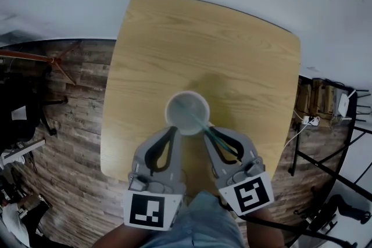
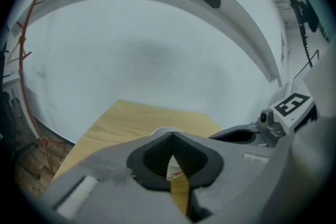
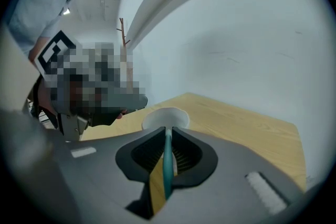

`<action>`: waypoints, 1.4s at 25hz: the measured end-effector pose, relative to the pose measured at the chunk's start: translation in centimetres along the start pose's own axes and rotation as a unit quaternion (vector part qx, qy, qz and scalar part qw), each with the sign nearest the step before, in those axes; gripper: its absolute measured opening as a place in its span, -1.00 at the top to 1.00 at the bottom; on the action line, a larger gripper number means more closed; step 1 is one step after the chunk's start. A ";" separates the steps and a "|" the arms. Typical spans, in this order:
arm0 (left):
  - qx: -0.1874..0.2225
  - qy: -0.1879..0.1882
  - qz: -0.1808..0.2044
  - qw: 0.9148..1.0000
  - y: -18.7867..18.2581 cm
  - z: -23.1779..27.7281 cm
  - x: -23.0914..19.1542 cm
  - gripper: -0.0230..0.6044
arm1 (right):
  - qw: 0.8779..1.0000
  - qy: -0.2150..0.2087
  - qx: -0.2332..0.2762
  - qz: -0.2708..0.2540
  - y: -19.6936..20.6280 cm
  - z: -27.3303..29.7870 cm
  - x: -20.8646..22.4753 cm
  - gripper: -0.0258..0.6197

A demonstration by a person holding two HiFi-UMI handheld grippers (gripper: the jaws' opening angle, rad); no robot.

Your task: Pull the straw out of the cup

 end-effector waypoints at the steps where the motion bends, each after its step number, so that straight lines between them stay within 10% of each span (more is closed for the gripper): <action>1: 0.001 -0.001 0.001 1.000 0.0 -0.1 0.0 0.86 | 1.000 -0.001 -0.001 0.001 0.0 0.0 0.0 0.78; 23: 0.082 0.006 0.042 0.996 -2.9 -5.0 3.3 0.86 | 0.996 0.034 0.086 -0.007 -2.7 -6.1 -1.9 0.79; 35: 0.200 -0.007 0.094 0.975 -7.9 -10.6 6.3 0.86 | 0.976 0.069 0.202 -0.044 -8.6 -12.4 -4.1 0.79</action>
Point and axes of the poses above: the fingertips, and each gripper's own axes: z forward along the fingers, x to its right, y out of its underside, the point moved 8 cm from there along -z, backward along the fingers, and after that the axes turned 2 degrees about -y, right-handed, at the moved point
